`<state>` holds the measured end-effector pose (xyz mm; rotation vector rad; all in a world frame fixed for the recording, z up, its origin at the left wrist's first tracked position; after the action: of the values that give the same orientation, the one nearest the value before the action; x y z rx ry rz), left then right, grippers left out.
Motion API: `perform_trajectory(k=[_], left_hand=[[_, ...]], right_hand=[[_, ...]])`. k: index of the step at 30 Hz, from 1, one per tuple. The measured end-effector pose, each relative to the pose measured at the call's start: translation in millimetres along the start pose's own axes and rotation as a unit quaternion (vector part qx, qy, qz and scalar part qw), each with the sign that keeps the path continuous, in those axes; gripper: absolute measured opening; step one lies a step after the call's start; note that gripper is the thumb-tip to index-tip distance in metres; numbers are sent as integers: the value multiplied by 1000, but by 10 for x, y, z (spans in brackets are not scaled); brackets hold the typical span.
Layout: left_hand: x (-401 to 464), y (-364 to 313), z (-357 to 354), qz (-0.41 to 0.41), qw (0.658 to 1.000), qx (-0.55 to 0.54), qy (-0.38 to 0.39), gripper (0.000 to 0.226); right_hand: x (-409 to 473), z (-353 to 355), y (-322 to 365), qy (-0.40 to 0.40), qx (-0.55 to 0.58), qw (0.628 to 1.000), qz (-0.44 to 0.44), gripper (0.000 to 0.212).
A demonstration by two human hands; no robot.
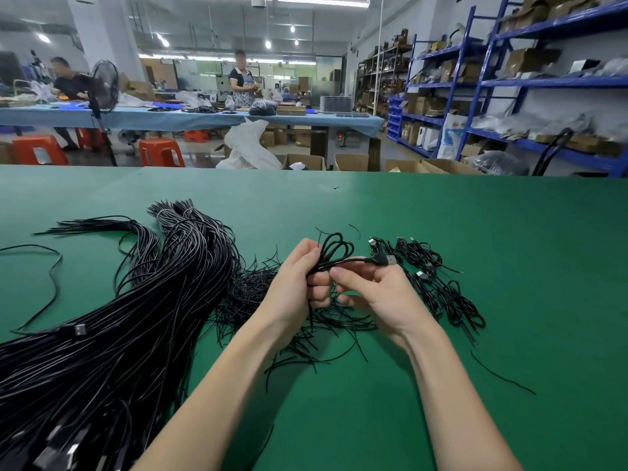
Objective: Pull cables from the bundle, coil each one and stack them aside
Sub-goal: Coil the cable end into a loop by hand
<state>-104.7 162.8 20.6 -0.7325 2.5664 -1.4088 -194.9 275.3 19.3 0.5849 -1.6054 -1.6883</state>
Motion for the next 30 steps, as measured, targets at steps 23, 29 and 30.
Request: perform_trajectory(k=[23,29,30], left_hand=[[-257,-284,90,240,927,6,289,14],[-325,-408,49,213,909,175,313,18],[-324,-437,40,203,902,222,310,17]], right_hand=[[-154,210,97,228,113,967,11,26],[-184,238,82,268,48,962,-11,21],[-180,263,102,263,13,965,-10,19]])
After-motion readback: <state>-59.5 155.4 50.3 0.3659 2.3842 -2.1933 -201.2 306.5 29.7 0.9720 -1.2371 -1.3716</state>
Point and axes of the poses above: each hand's wrist, its own x-axis towards the middle knuckle, its own z-axis out of the back of the hand, y = z × x, the point moved 1 cm from there along x, towards the middle knuckle, and after that the axes turned 14 degrees about -x, right-handed, at the moved point
